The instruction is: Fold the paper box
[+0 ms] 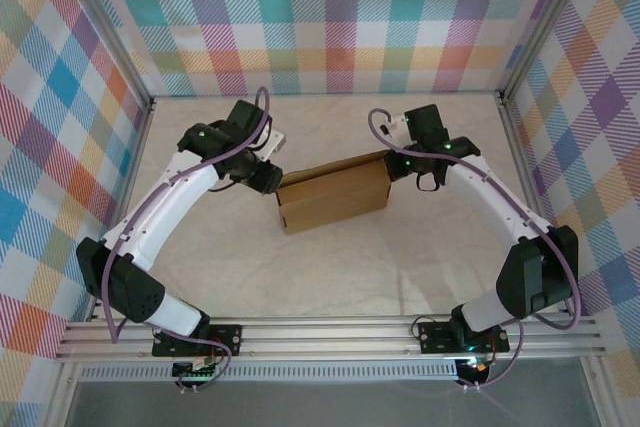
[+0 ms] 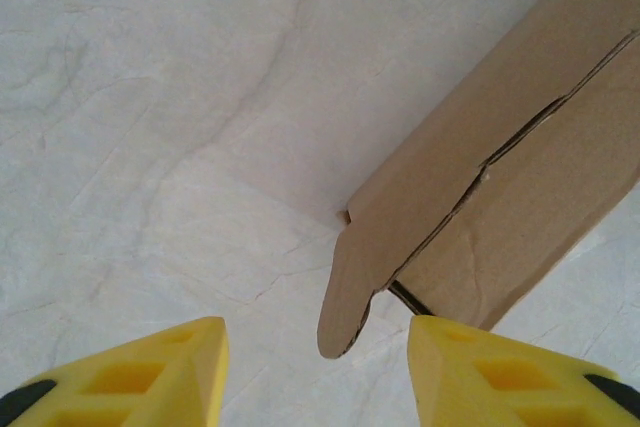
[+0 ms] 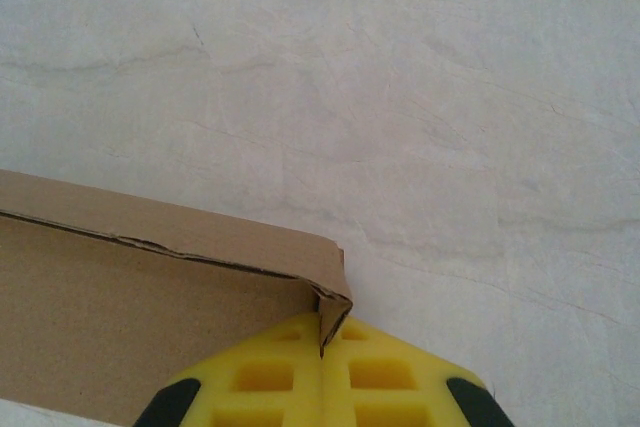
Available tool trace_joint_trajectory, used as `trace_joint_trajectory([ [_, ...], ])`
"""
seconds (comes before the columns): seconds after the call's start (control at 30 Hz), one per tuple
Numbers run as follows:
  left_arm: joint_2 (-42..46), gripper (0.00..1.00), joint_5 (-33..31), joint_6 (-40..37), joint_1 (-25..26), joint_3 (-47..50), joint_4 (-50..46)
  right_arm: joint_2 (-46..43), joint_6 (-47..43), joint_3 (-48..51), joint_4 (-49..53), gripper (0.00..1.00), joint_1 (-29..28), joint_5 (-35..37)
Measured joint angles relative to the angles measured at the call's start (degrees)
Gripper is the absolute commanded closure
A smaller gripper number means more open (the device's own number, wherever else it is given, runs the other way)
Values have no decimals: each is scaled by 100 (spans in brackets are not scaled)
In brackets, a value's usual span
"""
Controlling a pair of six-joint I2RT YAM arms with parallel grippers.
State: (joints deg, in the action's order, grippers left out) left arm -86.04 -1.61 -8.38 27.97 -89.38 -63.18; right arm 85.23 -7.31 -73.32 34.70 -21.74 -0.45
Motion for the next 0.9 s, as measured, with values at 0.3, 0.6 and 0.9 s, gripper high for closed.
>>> trace_joint_trajectory([
  [0.3, -468, 68, -105, -39, 0, 0, -127, 2, 9, -9, 15, 100, 0, -4],
  [0.6, -627, 94, -35, -125, 0, -9, -138, 2, 48, -20, 46, 100, -4, -52],
  [0.9, -894, 100, 173, 361, -33, -420, -363, 2, 48, -20, 57, 100, -4, -39],
])
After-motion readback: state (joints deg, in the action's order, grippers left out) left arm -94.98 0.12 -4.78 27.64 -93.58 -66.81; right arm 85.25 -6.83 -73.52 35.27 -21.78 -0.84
